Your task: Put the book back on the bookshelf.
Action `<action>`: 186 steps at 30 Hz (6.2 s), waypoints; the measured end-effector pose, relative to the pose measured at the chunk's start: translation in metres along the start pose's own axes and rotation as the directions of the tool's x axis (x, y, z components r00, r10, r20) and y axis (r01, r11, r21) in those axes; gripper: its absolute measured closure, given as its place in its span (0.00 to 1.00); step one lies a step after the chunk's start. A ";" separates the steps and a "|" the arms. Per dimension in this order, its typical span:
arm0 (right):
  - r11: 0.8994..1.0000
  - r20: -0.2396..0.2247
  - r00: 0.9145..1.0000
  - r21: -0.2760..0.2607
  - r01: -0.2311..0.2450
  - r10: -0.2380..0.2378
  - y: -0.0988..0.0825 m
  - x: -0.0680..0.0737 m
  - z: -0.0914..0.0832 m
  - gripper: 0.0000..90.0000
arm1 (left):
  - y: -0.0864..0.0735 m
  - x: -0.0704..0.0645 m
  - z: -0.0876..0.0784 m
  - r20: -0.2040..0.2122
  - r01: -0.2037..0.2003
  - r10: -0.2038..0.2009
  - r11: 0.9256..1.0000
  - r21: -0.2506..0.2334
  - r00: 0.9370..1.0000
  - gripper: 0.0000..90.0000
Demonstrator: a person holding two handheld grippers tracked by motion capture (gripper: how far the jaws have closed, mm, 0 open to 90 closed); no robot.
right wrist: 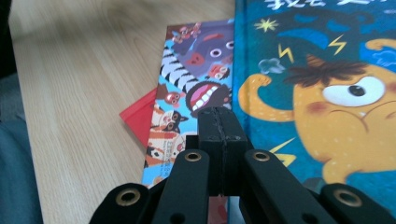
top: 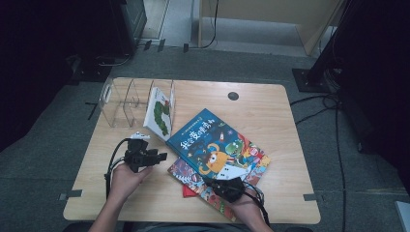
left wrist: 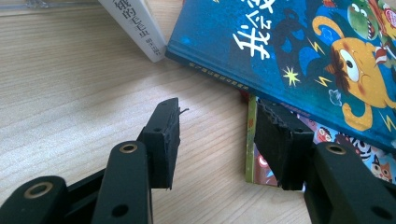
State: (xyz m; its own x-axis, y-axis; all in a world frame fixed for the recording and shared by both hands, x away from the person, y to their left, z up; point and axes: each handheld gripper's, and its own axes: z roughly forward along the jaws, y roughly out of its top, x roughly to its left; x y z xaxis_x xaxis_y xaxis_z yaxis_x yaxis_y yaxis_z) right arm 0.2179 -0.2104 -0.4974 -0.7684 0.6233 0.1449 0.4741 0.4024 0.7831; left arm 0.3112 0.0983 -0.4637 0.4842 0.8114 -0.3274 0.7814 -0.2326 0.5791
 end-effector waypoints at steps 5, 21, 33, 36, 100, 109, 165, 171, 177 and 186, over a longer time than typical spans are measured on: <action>0.999 -0.003 1.000 0.036 0.007 -0.007 -0.003 -0.001 0.003 1.00 | 0.000 0.000 0.000 -0.001 -0.001 0.001 1.000 -0.001 1.000 0.56; 0.998 0.040 0.999 0.043 -0.039 0.037 -0.014 -0.020 -0.018 1.00 | 0.005 -0.003 0.006 0.005 -0.016 0.016 1.000 0.005 1.000 0.55; 0.984 0.084 0.982 0.041 -0.171 0.167 -0.026 -0.047 -0.043 1.00 | 0.010 -0.009 0.015 0.016 -0.040 0.040 0.999 0.017 0.999 0.55; 0.983 0.093 0.980 0.023 -0.181 0.178 -0.027 -0.051 -0.049 1.00 | 0.011 -0.011 0.018 0.014 -0.048 0.048 0.999 0.017 0.999 0.57; 0.943 0.413 0.849 -0.098 -0.319 0.330 -0.041 -0.162 -0.084 1.00 | 0.017 -0.020 0.046 0.008 -0.058 0.058 0.997 0.050 0.998 0.99; 0.939 0.419 0.842 -0.100 -0.330 0.341 -0.039 -0.163 -0.081 1.00 | 0.013 -0.023 0.045 0.014 -0.063 0.062 0.995 0.073 0.998 1.00; 0.952 0.399 0.865 -0.084 -0.295 0.304 -0.026 -0.159 -0.066 1.00 | 0.047 -0.025 0.070 0.035 -0.004 -0.002 0.987 0.162 0.999 0.42; 0.954 0.394 0.870 -0.079 -0.289 0.296 -0.027 -0.158 -0.067 1.00 | 0.045 -0.024 0.068 0.052 -0.006 -0.002 0.986 0.164 0.999 0.43; 0.954 0.390 0.872 -0.074 -0.289 0.295 -0.027 -0.156 -0.068 1.00 | 0.046 -0.021 0.073 0.065 0.014 -0.024 0.989 0.146 0.998 0.41; 0.954 0.372 0.880 -0.067 -0.293 0.296 -0.029 -0.156 -0.069 1.00 | 0.054 -0.027 0.067 0.060 0.053 -0.064 0.984 0.172 0.996 0.43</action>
State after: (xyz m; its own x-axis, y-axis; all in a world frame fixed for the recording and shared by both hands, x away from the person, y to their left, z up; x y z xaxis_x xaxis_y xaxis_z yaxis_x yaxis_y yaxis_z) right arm 0.2942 -0.3662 -0.5011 -0.3761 0.9167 0.1348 0.6483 0.1564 0.7452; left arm 0.3663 0.0283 -0.4737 0.4560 0.7909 -0.4082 0.8619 -0.2780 0.4242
